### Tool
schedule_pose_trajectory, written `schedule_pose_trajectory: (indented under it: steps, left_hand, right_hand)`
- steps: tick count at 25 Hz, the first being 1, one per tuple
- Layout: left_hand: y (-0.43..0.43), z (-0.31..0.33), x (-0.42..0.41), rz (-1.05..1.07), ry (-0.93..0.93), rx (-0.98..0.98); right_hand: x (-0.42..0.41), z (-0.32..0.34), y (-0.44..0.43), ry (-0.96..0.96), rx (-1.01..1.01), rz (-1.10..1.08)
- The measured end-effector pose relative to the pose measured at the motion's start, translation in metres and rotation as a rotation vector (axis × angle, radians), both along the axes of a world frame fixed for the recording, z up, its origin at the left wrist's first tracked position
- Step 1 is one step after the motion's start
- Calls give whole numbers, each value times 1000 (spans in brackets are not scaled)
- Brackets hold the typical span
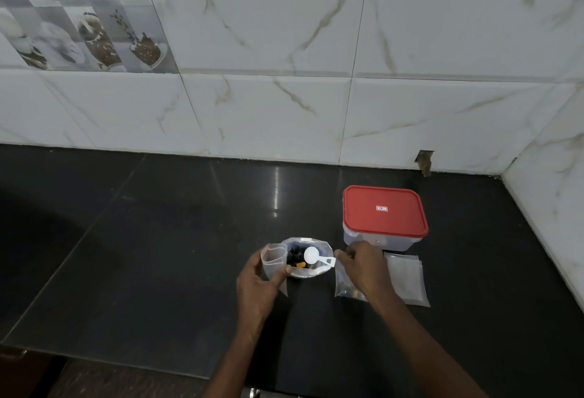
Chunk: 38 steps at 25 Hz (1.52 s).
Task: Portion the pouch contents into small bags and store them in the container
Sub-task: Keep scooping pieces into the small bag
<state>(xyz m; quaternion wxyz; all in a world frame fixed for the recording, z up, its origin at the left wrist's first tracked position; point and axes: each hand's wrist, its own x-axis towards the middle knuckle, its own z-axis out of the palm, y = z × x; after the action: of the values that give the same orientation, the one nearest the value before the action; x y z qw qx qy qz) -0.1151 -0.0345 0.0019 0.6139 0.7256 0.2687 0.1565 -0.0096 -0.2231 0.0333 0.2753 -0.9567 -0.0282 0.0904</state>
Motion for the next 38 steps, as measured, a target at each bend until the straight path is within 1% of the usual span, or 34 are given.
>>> schedule_pose_trajectory:
  steps: [2, 6, 8, 11, 13, 16, 18, 21, 23, 25, 27, 30, 32, 34, 36, 38]
  left_hand:
    - [5, -7, 2, -35, 26, -53]
    - [2, -12, 6, -86, 15, -170]
    - [-1, -14, 5, -105, -12, -230]
    - [-3, -20, 3, -114, -22, -334]
    - [-1, -23, 2, -95, -17, -388]
    - [-1, -22, -2, -69, 2, -477]
    - [-5, -22, -4, -77, 20, -529]
    - [-9, -27, -3, -82, 26, -567]
    - [-11, -27, -3, -89, 10, -586]
    - [-11, -26, -3, -97, -7, -600]
    - [-12, -24, -2, -113, -22, -588]
    - [-19, -21, -2, -135, -35, -562]
    - [-22, -22, -2, -156, -58, -551]
    - [-24, -26, -2, -168, -90, -519]
    - [-21, -26, -1, -170, -76, -466]
    - [-18, -27, 1, -160, -42, -391]
  right_hand:
    - [-6, -7, 8, 40, 33, 0]
    - [-18, -14, 23, -125, -8, 85]
    - [-22, -14, 29, -163, -71, 143]
    - [-23, -11, 38, -171, -196, 267]
    - [-21, -8, 40, -157, -240, 323]
    - [-18, -8, 38, -147, -275, 395]
    - [-17, -12, 35, -174, -301, 440]
    - [-23, -16, 35, -215, -332, 504]
    - [-31, -19, 42, -190, -309, 535]
    - [-30, -17, 47, -102, -211, 443]
    - [-23, -13, 48, -80, -154, 329]
    - [-21, -6, 49, -99, -148, 360]
    - [-24, -5, 49, -77, -62, 320]
    - [-16, -9, 43, -22, 88, 127]
    - [-7, -10, 33, 72, 246, -62]
    - [-4, -7, 25, 148, 340, -145]
